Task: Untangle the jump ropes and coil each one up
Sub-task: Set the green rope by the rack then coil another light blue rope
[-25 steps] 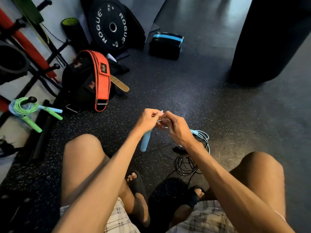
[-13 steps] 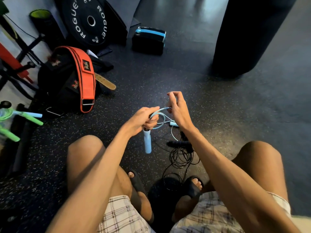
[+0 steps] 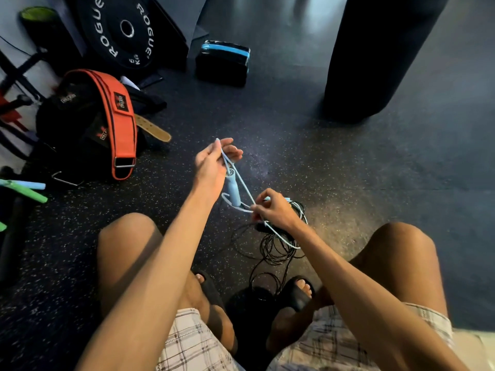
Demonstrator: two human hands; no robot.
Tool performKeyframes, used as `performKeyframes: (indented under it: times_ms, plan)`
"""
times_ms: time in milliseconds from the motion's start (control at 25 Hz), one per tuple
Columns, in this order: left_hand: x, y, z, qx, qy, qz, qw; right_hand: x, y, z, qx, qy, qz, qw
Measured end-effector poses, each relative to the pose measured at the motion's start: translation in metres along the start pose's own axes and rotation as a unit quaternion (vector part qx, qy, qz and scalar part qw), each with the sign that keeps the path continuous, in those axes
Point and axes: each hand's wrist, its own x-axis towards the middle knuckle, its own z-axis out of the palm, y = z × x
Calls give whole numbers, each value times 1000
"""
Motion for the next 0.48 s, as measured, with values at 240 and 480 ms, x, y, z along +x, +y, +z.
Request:
performKeyframes:
  times_ms: [240, 480]
  plan:
    - [-2, -24, 4, 166, 30, 86, 982, -5, 12, -4, -84, -30, -22, 996]
    - [1, -37, 1, 437, -40, 85, 895, -14, 3, -20, -107, -40, -130, 985]
